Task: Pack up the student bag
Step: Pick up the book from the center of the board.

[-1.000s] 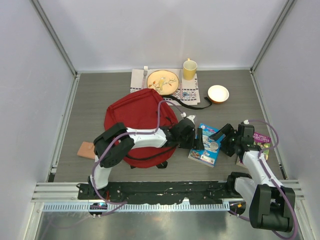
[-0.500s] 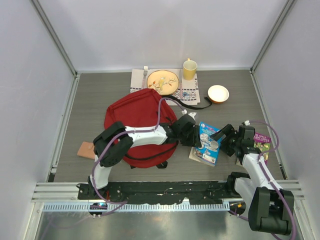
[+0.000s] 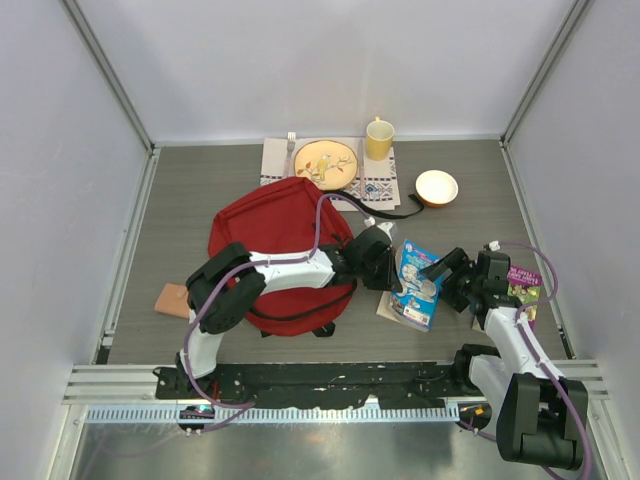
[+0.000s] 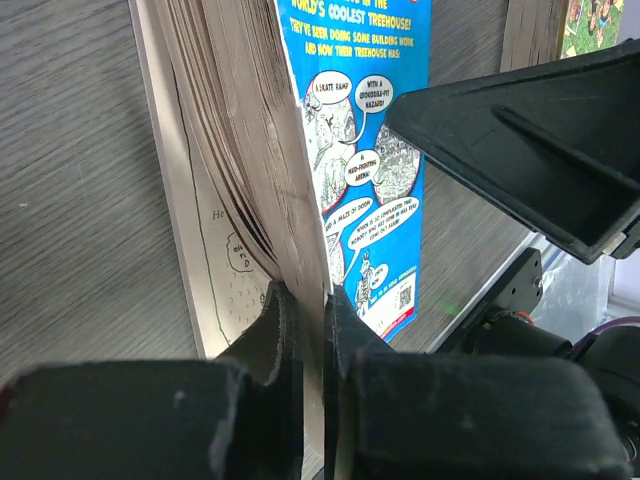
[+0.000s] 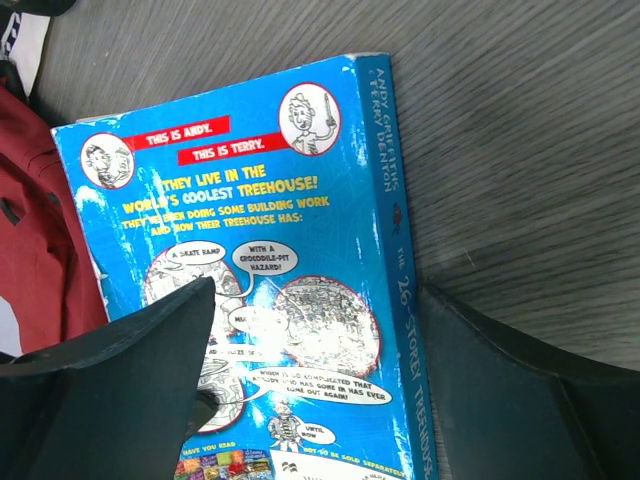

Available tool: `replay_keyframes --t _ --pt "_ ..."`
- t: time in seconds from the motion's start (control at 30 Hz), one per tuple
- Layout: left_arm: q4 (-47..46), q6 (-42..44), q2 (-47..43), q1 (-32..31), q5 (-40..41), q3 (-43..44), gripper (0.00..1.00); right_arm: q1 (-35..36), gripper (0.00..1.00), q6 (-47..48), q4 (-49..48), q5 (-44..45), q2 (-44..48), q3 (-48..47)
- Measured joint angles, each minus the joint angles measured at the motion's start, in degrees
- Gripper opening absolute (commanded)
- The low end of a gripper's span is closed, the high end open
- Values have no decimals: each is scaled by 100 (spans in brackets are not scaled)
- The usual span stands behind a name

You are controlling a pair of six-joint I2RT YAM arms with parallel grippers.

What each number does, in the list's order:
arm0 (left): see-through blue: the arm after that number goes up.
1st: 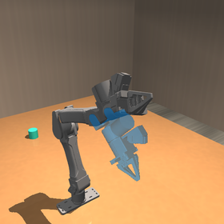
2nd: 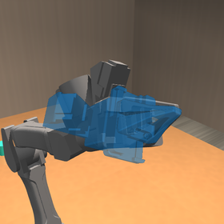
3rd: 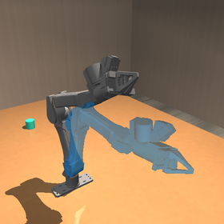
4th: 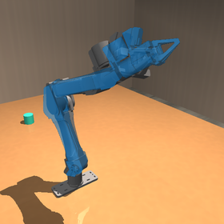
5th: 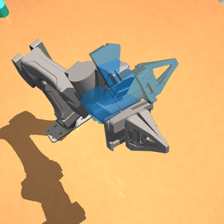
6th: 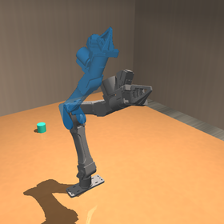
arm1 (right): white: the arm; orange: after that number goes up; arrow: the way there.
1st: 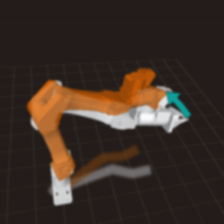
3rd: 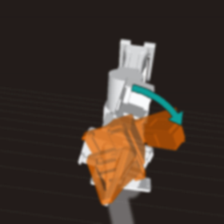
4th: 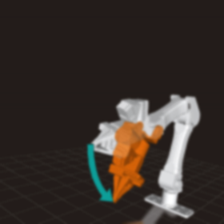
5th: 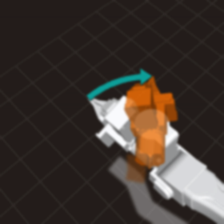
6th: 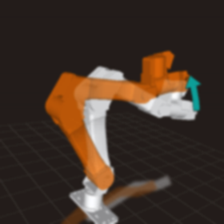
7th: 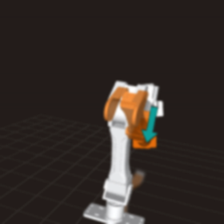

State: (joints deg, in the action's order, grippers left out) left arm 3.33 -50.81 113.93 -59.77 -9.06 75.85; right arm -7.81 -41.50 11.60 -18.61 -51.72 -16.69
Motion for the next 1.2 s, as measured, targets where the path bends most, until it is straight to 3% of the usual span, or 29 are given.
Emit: replay_keyframes --t 0.3,0.73,1.1,1.2 --pt "208 354 -439 -72 144 0 0 28 93 -48 769 -260 179 -348" --pt "533 804 -2363 -90 748 -533 0 59 93 -184 1349 -1438 1755 -903" --pt "22 820 -3676 -90 431 -1414 0 155 93 -645 957 -2702 2232 -1161" --pt "-201 796 -3847 -87 219 -1554 0 247 86 -925 483 -3032 2179 -1165"
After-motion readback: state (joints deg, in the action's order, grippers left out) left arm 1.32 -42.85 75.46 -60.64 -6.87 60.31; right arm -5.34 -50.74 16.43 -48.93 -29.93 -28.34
